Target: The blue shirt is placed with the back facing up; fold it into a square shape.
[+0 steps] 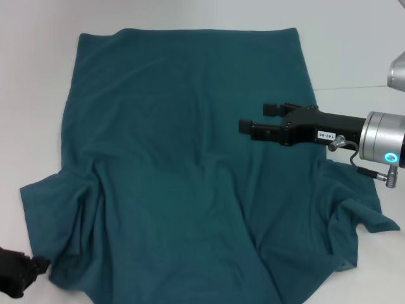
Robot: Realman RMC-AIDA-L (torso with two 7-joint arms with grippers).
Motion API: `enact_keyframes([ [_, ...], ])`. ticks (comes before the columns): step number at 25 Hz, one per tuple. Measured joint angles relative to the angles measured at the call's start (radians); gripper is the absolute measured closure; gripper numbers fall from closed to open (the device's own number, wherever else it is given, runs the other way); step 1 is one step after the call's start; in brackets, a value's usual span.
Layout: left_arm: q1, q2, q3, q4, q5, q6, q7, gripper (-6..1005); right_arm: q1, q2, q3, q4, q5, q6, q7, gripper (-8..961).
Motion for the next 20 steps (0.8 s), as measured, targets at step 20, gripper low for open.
enact_keyframes([
  [20, -0.026, 0.003, -0.008, 0.035, -0.150, -0.021, 0.006, 963, -0.014, -0.002, 0.001, -0.002, 0.025, -0.006, -0.003, 37],
])
